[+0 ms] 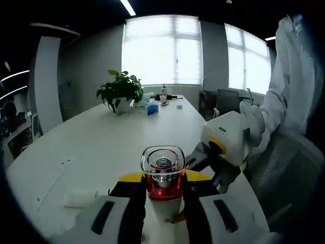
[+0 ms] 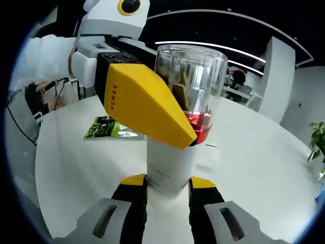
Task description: Arrange the skincare products in the storage area until every visible bottle or jar stands upright without overlapping.
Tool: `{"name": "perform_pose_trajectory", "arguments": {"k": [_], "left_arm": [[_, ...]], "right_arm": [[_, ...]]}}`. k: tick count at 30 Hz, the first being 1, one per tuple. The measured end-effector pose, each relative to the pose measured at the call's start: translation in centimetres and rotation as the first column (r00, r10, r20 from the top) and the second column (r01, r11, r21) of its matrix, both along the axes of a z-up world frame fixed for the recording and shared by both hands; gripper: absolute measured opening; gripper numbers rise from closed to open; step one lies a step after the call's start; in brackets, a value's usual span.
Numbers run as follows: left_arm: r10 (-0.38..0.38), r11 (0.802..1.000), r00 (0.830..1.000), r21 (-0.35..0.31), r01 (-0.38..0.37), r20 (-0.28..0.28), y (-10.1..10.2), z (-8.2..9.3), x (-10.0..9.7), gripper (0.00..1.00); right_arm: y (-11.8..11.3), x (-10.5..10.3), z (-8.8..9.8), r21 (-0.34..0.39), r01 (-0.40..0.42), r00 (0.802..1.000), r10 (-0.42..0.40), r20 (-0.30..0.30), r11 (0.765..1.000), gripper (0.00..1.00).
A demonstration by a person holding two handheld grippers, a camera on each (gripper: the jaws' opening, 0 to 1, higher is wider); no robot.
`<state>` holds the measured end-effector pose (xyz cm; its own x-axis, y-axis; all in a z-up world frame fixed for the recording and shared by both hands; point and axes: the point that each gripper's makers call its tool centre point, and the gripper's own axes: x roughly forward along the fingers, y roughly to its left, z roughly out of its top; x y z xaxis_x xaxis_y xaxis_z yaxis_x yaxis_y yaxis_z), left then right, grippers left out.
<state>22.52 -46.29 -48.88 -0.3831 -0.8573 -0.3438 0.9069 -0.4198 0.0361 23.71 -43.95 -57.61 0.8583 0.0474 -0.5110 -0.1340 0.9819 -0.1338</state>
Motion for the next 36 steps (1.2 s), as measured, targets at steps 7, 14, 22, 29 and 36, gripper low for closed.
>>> {"name": "perform_pose_trajectory", "arguments": {"k": [7,14,22,29,36], "left_arm": [[0.043,0.999,0.999,0.001,-0.043,-0.020,0.4,0.4,-0.9,0.22],[0.047,0.999,0.999,-0.011,-0.047,-0.007,0.5,0.5,-1.1,0.23],[0.039,0.999,0.999,-0.008,-0.039,0.001,0.5,0.6,-1.0,0.24],[0.025,1.000,1.000,0.001,-0.025,-0.004,0.6,0.4,-1.1,0.24],[0.034,0.999,0.999,0.012,-0.034,-0.024,0.6,0.9,-2.1,0.25]], "right_arm": [[-0.1,0.1,0.6,-0.005,-0.001,1.000,0.001,0.011,1.000,0.24],[0.1,-0.1,0.9,-0.013,-0.007,1.000,0.007,0.014,1.000,0.24],[0.1,-0.1,1.5,-0.024,-0.016,0.999,0.017,0.028,1.000,0.25],[0.2,-0.2,1.6,-0.022,-0.006,1.000,0.006,0.024,1.000,0.24],[0.4,-0.5,1.5,-0.028,-0.012,1.000,0.013,0.017,1.000,0.26]]}}
